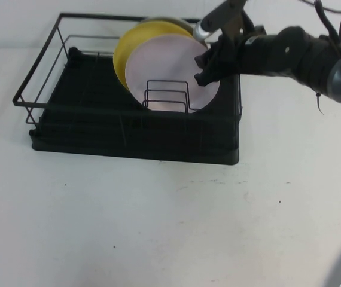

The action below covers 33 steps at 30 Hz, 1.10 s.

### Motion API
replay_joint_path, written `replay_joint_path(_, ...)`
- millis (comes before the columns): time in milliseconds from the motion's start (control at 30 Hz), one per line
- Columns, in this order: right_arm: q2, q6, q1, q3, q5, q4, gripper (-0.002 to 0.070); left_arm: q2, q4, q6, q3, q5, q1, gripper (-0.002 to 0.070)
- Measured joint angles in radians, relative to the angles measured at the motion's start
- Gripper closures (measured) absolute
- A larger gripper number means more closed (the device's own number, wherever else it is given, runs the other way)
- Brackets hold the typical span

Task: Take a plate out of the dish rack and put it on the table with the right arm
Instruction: Grasp the plate from the shelf

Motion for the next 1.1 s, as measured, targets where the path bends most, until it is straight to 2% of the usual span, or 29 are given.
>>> replay_joint_path(700,0.051,0.0,0.001,0.0,-0.022,0.038,0.0367,0.0,0.0,0.0,0.0,0.0,0.0,0.0679)
replay_joint_path(1100,0.053,-0.006,0.001,0.0,-0.052,0.04,0.0571,0.0,0.0,0.0,0.0,0.0,0.0,0.0679)
